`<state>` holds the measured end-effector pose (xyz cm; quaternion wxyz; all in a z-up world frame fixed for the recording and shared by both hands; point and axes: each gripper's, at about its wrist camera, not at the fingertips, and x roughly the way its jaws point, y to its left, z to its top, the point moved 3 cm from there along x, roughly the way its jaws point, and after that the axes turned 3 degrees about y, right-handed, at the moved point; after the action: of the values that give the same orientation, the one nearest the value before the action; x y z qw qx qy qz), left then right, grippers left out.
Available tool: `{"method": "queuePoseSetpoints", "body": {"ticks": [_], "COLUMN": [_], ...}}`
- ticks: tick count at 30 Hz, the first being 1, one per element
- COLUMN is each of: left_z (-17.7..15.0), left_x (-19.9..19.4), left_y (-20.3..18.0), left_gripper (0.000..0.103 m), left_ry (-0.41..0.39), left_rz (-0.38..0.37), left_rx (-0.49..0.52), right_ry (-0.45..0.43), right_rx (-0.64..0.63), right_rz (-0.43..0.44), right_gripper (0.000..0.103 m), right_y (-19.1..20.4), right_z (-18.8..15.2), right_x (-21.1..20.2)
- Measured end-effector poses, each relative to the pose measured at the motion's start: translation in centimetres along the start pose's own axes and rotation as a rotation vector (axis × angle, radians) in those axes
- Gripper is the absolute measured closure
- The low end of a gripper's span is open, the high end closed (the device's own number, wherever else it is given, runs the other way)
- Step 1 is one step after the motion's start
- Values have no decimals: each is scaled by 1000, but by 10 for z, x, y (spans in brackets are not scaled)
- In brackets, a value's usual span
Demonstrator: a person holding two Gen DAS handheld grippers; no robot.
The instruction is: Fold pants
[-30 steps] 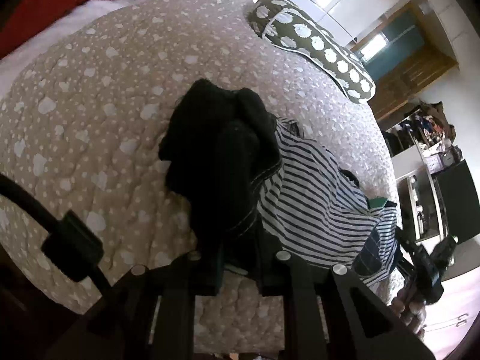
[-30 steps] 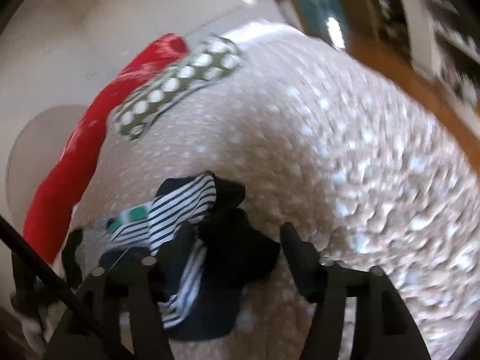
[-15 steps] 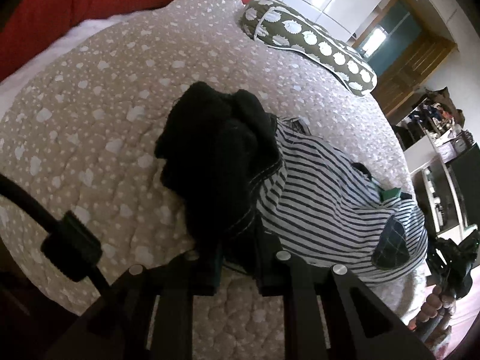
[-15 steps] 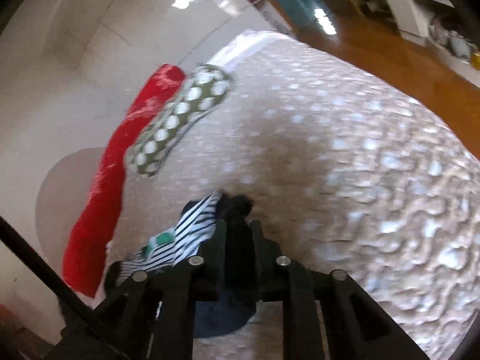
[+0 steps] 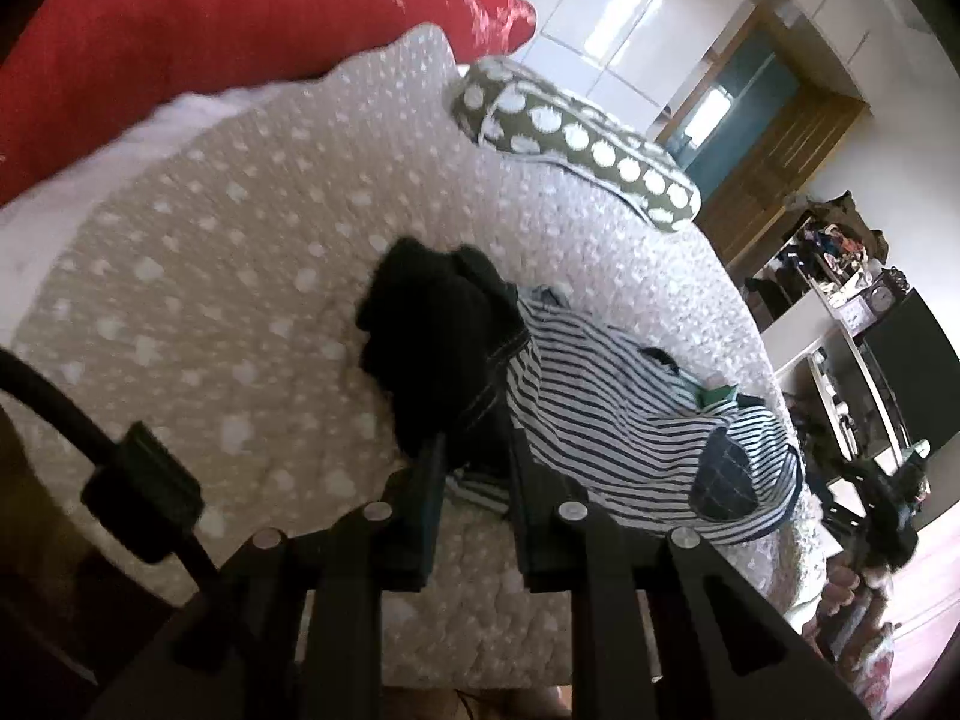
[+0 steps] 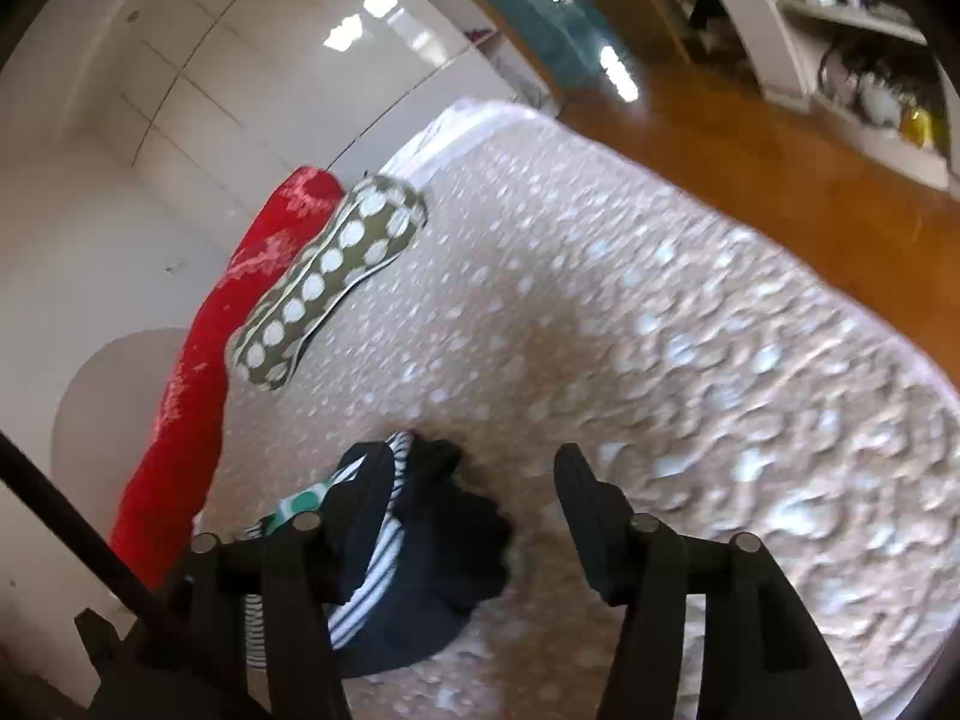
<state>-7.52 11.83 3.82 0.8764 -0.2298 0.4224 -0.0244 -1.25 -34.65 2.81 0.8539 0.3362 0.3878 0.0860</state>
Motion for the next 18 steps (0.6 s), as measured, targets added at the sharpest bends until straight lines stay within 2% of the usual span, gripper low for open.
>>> {"method": "queuePoseSetpoints", "body": {"ticks": [4, 5, 6, 7, 11, 15, 16, 18], "left_z": [2, 2, 4, 5, 8, 10, 9, 6], "left_x": [-18, -20, -23, -25, -28, -13, -9, 3], "left_y": [-6, -9, -13, -19, -41, -68, -73, -84], "left_gripper": [81, 81, 81, 80, 72, 72, 72, 72], "left_ry": [-29, -32, -35, -39, -43, -11, 0, 36], "left_rz": [3, 2, -2, -6, -29, -65, -76, -104], "left_rx": [29, 37, 46, 58, 103, 156, 161, 173], "right_ry": [81, 114, 165, 215, 126, 49, 27, -13], "right_rx": [-42, -52, -56, -57, -102, -91, -91, -95], "right_rz": [-16, 2, 46, 85, 104, 91, 88, 78], "right_gripper": [43, 51, 66, 85, 86, 88, 96, 96], "right_y": [12, 13, 16, 20, 30, 26, 24, 19], "right_z": [1, 0, -1, -2, 0, -8, -14, -20], "right_x": [41, 48, 57, 64, 38, 8, -1, -13]}}
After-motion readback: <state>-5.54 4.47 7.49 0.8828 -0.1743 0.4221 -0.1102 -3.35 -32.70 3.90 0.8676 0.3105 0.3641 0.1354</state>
